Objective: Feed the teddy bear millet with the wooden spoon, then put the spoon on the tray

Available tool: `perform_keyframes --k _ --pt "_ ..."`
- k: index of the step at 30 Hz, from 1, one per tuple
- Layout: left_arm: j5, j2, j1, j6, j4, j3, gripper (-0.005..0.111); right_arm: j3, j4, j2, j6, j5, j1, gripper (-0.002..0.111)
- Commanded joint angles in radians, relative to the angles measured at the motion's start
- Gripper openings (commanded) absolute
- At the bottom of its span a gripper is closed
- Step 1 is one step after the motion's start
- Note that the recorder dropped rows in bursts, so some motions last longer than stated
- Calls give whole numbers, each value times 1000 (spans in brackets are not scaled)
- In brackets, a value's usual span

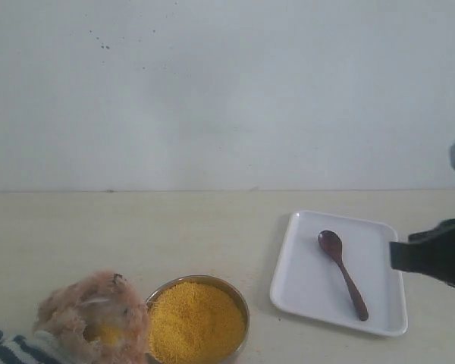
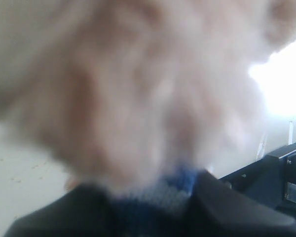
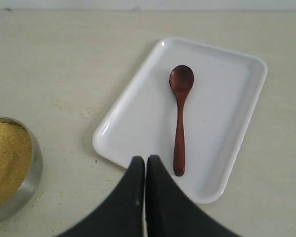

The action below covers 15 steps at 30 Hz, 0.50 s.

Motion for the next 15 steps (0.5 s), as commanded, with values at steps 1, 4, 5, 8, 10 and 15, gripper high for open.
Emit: perform_keyframes --k 1,4,5,8,10,15 --pt "13 -6 2 11 -27 -7 4 111 0 -222 -9 1 -2 0" --pt "13 -6 2 11 -27 -7 4 156 0 -351 -5 47 -2 0" --pt "13 -6 2 11 -29 -7 4 165 0 -390 -3 72 -2 0" --pt "13 -6 2 11 -29 -7 4 173 0 -481 18 154 -2 0" --pt "13 -6 2 11 -29 -7 4 173 0 -526 29 197 -2 0" --pt "13 -6 2 11 -29 -7 4 173 0 -590 29 210 -2 0"
